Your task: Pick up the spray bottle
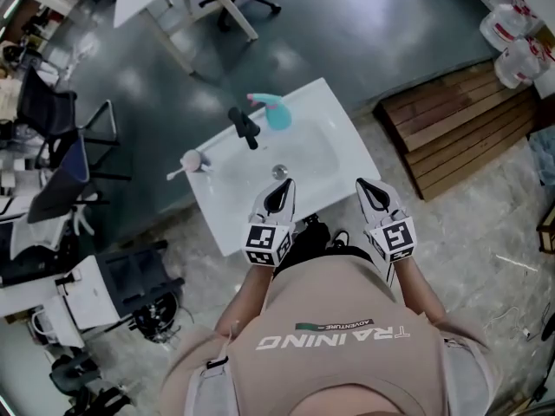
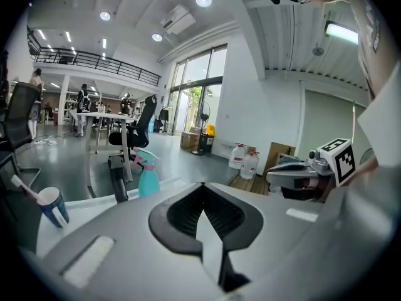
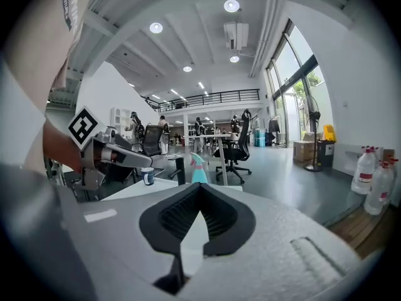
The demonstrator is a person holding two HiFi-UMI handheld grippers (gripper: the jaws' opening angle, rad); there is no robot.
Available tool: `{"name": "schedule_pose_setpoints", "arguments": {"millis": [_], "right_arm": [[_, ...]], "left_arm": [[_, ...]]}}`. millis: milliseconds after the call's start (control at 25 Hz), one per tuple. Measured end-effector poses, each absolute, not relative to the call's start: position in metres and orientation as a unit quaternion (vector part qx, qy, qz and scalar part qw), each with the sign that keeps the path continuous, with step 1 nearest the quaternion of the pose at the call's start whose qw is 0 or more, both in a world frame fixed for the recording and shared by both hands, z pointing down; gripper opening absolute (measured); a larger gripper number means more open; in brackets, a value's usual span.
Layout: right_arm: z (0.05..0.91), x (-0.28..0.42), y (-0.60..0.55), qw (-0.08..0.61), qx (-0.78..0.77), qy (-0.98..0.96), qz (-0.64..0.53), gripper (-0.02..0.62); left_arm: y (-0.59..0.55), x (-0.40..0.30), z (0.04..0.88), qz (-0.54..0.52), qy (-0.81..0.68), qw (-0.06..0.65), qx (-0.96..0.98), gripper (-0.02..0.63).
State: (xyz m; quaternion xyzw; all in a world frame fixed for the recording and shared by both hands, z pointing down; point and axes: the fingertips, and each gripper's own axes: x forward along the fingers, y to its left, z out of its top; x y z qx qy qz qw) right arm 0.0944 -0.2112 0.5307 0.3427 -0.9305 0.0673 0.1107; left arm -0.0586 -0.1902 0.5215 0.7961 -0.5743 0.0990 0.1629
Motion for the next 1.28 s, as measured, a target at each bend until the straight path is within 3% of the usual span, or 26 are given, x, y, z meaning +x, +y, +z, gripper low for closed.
{"name": "schedule_pose_setpoints", "arguments": {"millis": [200,840,1280], "right_arm": [[0.499,0.072,-0.251,0.076,0.354,-0.928,0.089,0.002],[0.491,0.008,-0.311,0.095,0.322,-0.94,0.052,0.002],[0.501,-0.007,-0.368,0.106,0.212,-0.969,0.069,0.002]], "left_arm": [[-0.231,-0.075,0.498,0.072,-0.572,0.138,0.805,0.015],[-0.292,-0.111,0.506,0.065,-0.596,0.149,0.787,0.016],[-0.335,-0.123,0.523,0.068,-0.68,0.154,0.714,0.02]]}}
